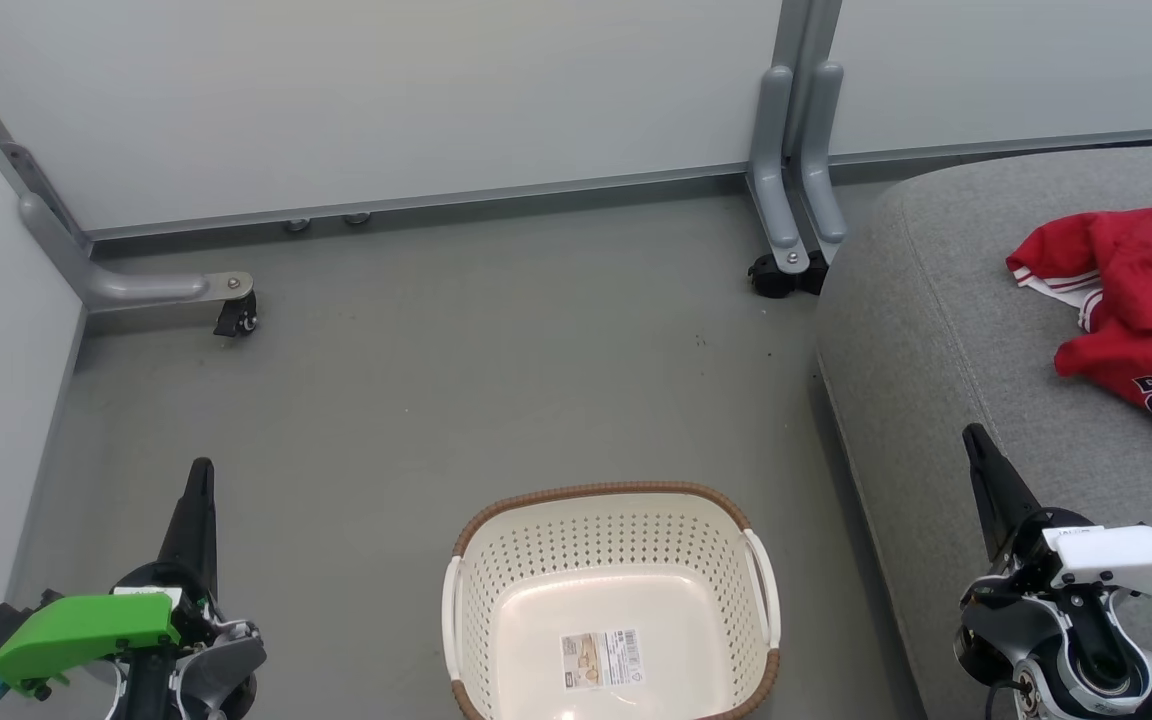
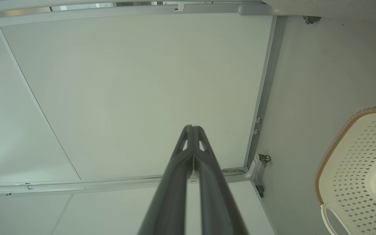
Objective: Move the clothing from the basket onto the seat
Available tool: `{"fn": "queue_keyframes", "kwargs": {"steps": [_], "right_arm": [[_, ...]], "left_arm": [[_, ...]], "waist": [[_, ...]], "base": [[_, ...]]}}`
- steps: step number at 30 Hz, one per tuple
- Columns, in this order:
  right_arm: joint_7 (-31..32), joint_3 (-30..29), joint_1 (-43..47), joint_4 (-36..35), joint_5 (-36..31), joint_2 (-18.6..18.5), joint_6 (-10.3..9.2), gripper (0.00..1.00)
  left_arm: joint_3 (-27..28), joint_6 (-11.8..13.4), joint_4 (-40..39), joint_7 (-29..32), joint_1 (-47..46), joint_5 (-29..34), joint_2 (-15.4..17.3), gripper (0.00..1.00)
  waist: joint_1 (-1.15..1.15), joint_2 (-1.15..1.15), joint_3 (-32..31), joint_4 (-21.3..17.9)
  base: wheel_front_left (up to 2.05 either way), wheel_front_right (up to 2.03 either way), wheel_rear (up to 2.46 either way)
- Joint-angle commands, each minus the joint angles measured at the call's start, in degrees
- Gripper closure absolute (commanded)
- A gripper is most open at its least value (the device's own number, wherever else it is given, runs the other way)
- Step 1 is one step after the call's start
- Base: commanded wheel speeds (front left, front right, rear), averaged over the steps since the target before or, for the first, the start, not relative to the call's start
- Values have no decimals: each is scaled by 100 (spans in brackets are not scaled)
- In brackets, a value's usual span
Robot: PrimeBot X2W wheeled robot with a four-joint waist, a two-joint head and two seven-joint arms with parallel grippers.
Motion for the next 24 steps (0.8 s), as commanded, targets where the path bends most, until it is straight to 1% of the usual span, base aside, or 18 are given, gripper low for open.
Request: {"fn": "queue_keyframes", "kwargs": {"steps": [1, 24], "right_arm": [[16, -17, -42, 12, -22, -5, 2, 100], [37, -38, -44, 13, -48, 12, 2, 100]], "left_arm": [[11, -33, 2, 18, -58, -15, 6, 100], [11, -33, 2, 17, -58, -15, 6, 100]], "waist": [[0, 0, 0, 0], [0, 0, 0, 0]], "base": [[0, 0, 0], [0, 0, 0]]}}
